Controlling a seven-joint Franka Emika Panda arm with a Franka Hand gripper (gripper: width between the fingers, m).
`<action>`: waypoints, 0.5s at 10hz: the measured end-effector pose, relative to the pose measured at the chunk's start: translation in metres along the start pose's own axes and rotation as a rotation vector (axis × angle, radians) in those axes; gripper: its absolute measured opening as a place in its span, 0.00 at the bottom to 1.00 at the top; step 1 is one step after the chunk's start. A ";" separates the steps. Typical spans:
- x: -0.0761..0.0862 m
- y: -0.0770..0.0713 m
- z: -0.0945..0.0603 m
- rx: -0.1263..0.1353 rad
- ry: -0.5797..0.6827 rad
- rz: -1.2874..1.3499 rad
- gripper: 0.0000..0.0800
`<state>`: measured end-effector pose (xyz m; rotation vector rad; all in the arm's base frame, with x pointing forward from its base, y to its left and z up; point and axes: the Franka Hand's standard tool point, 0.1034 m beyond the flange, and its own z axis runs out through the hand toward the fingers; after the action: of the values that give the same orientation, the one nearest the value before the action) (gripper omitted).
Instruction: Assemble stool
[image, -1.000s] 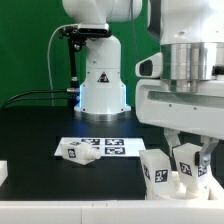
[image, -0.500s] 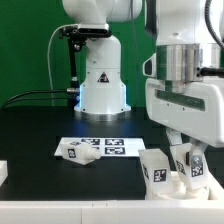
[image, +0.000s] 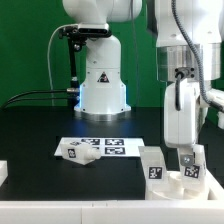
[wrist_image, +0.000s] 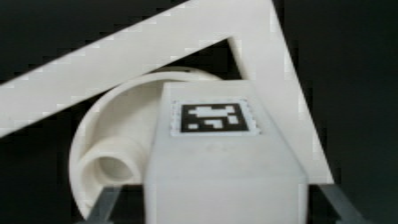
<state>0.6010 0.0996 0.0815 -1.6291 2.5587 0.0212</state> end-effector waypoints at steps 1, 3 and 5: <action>0.000 0.000 0.000 0.000 -0.002 0.008 0.42; 0.000 0.000 0.000 0.000 -0.002 -0.025 0.42; 0.002 0.004 -0.002 -0.033 -0.003 -0.197 0.73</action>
Offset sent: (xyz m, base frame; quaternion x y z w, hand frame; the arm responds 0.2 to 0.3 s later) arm 0.0000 0.0000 0.0000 0.0000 0.0000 -0.0650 0.9979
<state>0.5962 0.0993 0.0831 -1.8834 2.3957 0.0505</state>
